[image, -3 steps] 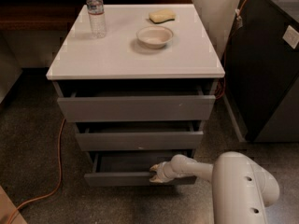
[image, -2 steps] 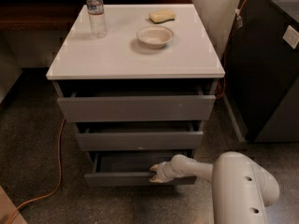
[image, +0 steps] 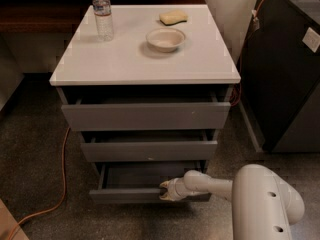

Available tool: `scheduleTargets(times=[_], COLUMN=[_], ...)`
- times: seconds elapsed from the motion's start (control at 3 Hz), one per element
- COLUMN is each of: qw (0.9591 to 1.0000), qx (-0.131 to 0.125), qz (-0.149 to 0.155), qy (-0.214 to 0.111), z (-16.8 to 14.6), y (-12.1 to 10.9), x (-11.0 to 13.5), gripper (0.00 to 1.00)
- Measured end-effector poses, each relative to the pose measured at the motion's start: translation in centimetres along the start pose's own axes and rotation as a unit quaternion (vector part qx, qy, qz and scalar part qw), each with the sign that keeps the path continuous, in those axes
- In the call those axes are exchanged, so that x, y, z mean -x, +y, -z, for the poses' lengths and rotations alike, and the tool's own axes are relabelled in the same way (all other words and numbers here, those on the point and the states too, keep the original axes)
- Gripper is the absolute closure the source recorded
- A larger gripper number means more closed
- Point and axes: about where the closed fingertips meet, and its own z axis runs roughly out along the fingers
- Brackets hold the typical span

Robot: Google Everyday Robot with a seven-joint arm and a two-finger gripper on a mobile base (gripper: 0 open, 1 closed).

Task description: Open bottom drawer

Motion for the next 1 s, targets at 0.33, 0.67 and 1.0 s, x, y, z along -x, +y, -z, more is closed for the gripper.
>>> scheduleTargets(times=[0.33,0.67,1.0], qw=[1.0000,0.9999,0.9999], qx=[0.001,0.007,0.007], qz=[0.001,0.005,0.006], qy=[-0.001,-0.013,-0.014], z=[0.1,0.5,0.5], y=[0.3,3.1,3.3], x=[0.0,0.4,0.5], gripper=[1.00,1.00,1.00])
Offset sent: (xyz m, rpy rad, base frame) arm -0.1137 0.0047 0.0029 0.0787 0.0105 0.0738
